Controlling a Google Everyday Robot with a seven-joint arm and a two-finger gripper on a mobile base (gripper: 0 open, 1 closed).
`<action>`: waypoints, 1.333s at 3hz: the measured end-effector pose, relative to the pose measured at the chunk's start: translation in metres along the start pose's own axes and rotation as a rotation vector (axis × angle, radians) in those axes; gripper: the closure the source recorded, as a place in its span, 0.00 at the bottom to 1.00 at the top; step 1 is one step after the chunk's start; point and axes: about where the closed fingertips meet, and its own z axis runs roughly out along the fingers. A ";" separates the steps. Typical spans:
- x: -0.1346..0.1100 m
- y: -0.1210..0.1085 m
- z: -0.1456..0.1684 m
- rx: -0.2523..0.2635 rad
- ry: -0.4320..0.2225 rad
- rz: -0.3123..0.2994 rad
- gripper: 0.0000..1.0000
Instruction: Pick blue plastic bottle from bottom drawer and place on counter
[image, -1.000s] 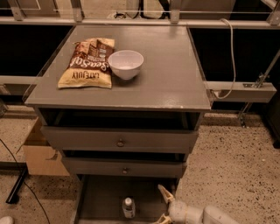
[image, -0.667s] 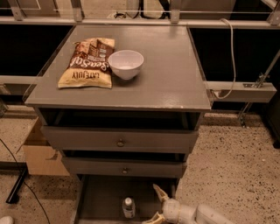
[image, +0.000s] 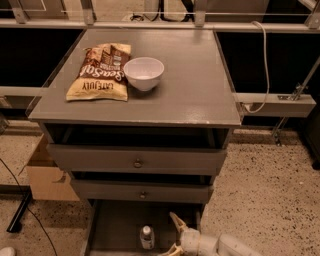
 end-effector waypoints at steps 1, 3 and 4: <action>0.015 0.009 0.020 -0.029 0.011 0.018 0.00; 0.021 0.006 0.033 -0.035 -0.004 0.033 0.00; 0.023 -0.002 0.048 -0.016 -0.020 0.030 0.00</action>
Offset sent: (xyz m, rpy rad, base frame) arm -0.0069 0.0285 -0.0283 -0.0042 0.0381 0.0397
